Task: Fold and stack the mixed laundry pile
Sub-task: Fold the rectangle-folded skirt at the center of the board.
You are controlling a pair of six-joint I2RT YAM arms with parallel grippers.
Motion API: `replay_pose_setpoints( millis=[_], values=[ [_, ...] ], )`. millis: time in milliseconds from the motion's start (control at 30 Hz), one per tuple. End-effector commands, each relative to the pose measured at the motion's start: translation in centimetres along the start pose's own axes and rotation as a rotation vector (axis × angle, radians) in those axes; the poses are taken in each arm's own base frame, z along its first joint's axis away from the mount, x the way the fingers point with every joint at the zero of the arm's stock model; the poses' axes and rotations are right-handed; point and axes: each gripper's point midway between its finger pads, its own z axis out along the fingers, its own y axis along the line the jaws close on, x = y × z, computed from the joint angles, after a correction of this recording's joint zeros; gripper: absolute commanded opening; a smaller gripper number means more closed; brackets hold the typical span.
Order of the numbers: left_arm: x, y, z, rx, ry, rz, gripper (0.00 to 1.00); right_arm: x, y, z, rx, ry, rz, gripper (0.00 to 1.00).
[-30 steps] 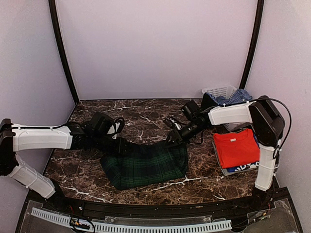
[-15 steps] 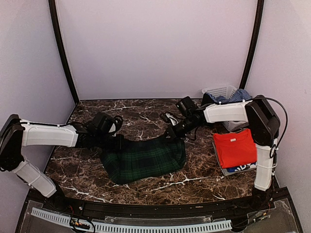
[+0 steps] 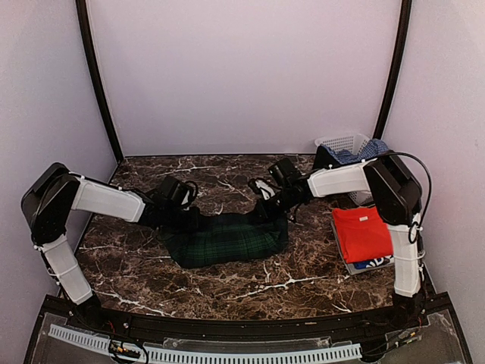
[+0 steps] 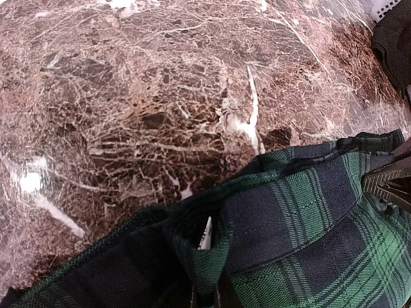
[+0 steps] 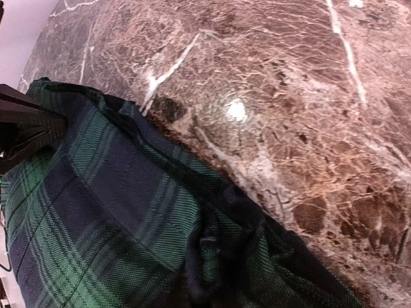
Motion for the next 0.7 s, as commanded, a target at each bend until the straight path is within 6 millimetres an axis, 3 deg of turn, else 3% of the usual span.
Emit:
replay_pose_setpoints(
  millis=[0,33,67,167,200,267,300,333,467,567,667],
  values=[
    [2.1,3.2,-0.1,-0.128,0.079,0.015,0.14,1.3,-2.6,-0.7,0.141,0.053,0.013,0.26],
    [1.7,3.1,-0.6,-0.133,0.073,0.03,0.19,0.6,-2.1,-1.6,0.139,0.038,0.001,0.35],
    [0.6,2.5,-1.8,-0.116,0.038,0.038,0.3,-0.4,-1.4,-2.7,0.137,0.015,-0.012,0.42],
    [-1.6,1.5,-5.1,-0.105,-0.044,0.08,0.51,-3.0,0.8,-6.4,0.122,-0.055,-0.052,0.55],
    [-3.0,0.7,-7.0,-0.08,-0.102,0.102,0.59,-3.9,1.5,-7.7,0.117,-0.081,-0.062,0.58],
    [-4.4,-0.6,-10.2,-0.028,-0.18,0.137,0.78,-5.4,3.3,-10.6,0.087,-0.143,-0.085,0.64],
    [-4.8,-1.2,-11.2,0.003,-0.207,0.153,0.94,-5.7,3.8,-11.3,0.069,-0.157,-0.088,0.67],
    [-5.6,-2.5,-13.3,0.064,-0.255,0.181,0.96,-6.1,4.8,-12.2,0.038,-0.175,-0.097,0.7],
    [-5.9,-6.0,-17.7,0.271,-0.321,0.223,0.99,-6.1,8.6,-14.7,-0.132,-0.211,-0.1,0.74],
    [-4.9,-7.7,-18.5,0.386,-0.281,0.2,0.99,-4.9,11.4,-14.7,-0.297,-0.192,-0.047,0.75],
    [-3.1,-9.4,-17.3,0.505,-0.177,0.155,0.99,-3.3,14.4,-13.2,-0.439,-0.15,-0.015,0.75]
  ],
)
